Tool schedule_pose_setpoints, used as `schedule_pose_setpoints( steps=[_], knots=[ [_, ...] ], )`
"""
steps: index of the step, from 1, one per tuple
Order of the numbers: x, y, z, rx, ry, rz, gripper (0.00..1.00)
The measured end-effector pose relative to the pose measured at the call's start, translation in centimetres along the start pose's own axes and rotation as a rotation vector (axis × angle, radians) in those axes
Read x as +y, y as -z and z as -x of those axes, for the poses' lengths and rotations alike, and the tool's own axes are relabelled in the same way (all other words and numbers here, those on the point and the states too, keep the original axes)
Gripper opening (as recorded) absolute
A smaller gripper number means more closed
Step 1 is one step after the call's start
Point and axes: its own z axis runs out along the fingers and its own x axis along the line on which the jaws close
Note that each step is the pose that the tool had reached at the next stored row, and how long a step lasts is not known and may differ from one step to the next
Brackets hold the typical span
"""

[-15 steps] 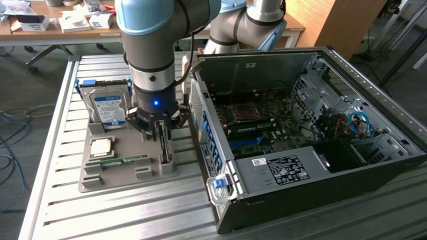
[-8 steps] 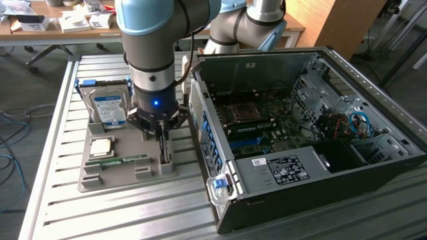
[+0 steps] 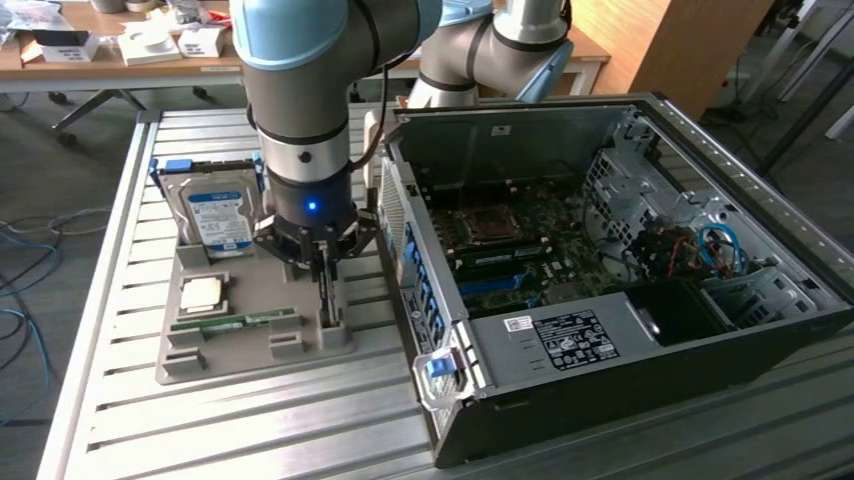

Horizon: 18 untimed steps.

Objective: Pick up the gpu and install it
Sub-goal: 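Pick up the gpu and move the gpu toward the slot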

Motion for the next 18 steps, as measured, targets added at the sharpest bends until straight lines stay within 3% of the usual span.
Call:
schedule_pose_setpoints(
  steps=[18],
  knots=[
    [0.00, 0.00, 0.04, 0.0016, 0.033, 0.0007, 0.26]
  ],
)
